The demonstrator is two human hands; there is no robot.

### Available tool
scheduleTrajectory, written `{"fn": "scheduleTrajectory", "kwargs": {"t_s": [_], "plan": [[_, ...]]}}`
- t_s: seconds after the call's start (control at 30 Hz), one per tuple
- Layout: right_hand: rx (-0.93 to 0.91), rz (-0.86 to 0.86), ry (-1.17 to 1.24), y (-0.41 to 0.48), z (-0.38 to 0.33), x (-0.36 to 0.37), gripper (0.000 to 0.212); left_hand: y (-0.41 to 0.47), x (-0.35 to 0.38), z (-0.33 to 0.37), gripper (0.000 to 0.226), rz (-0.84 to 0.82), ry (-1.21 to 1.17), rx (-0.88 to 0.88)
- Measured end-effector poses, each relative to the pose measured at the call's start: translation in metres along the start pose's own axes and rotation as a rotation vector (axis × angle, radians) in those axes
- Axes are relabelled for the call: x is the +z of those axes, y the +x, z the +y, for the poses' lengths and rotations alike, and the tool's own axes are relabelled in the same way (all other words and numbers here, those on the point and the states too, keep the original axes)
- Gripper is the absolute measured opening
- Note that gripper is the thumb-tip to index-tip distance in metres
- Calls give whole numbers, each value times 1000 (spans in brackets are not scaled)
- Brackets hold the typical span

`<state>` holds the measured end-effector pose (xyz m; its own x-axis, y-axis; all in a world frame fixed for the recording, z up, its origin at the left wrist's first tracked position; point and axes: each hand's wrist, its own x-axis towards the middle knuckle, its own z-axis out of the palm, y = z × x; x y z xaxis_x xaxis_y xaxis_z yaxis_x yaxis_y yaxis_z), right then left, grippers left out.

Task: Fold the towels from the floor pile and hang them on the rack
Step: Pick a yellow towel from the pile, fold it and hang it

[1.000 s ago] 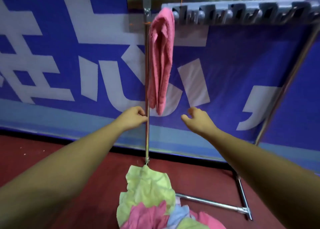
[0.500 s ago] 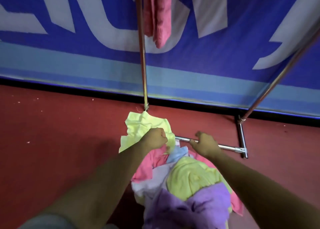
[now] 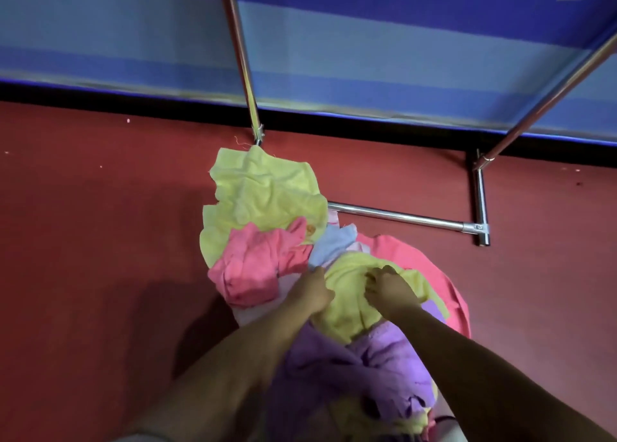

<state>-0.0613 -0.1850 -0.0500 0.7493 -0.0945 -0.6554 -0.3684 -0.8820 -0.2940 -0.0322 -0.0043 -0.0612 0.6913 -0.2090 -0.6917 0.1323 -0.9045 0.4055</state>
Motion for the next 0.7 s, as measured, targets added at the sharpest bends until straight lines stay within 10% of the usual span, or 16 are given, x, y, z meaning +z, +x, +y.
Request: {"fn": "scheduleTrajectory", "kwargs": {"t_s": [0.27,0.7], "plan": [[-91,165,311,-6,1,-47,6,-7,-35,8,21,197,-154,177],[-356,552,760,-143,-46,-187,25,-162,-160,120,26,398,-687,377]]}}
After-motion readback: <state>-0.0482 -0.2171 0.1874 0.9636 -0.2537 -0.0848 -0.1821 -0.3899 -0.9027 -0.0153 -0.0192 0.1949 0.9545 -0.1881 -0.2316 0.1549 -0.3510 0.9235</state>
